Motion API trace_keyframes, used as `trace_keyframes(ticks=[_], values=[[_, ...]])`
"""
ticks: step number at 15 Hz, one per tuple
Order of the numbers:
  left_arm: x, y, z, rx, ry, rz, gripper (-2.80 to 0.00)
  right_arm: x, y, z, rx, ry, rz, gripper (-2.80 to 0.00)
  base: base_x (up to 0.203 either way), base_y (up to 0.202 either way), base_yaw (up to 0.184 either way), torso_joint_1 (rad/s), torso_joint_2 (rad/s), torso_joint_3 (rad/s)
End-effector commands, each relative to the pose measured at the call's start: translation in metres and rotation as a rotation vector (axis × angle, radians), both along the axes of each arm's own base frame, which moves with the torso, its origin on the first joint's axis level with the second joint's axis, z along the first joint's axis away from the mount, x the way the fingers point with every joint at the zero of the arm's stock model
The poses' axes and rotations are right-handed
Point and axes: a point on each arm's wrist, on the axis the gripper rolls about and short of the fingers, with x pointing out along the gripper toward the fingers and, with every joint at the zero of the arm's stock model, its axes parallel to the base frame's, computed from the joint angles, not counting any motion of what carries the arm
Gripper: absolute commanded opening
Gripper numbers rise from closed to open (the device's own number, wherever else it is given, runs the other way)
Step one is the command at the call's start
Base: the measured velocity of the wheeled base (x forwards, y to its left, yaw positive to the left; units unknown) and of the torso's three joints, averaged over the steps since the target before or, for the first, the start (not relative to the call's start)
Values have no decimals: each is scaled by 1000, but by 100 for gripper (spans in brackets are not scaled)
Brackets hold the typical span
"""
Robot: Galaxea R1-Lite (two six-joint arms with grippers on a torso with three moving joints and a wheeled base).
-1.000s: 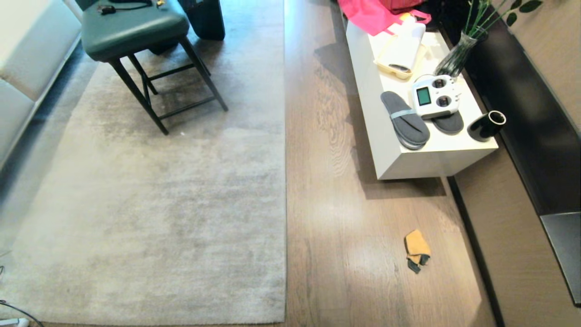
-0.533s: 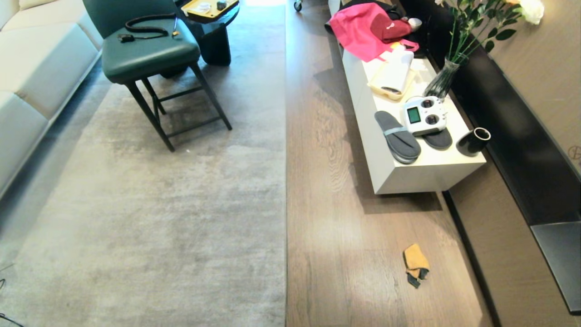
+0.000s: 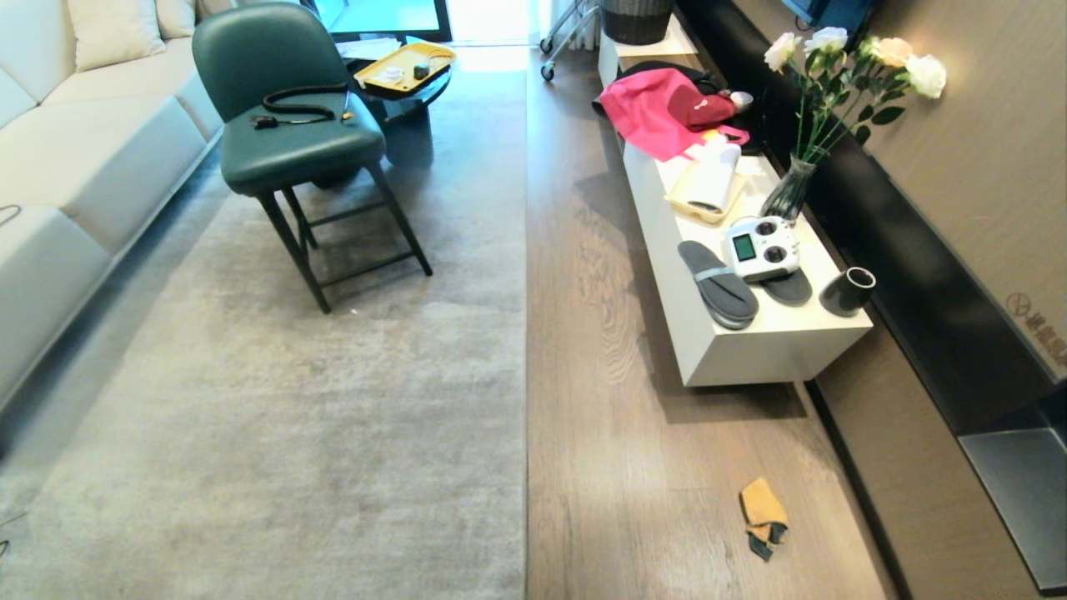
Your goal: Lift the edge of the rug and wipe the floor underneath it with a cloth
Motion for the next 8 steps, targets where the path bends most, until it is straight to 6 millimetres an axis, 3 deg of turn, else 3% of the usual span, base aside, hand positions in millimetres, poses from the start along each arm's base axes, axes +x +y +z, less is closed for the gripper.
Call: trace_keyframes(ticks=[1, 8], values=[[0, 0, 0, 0, -1, 1, -280, 0, 0, 0, -1, 1, 1, -280, 0, 0, 0, 0, 2, 200], [0, 0, 0, -2, -1, 1, -280, 0, 0, 0, -1, 1, 1, -280, 0, 0, 0, 0, 5, 204]])
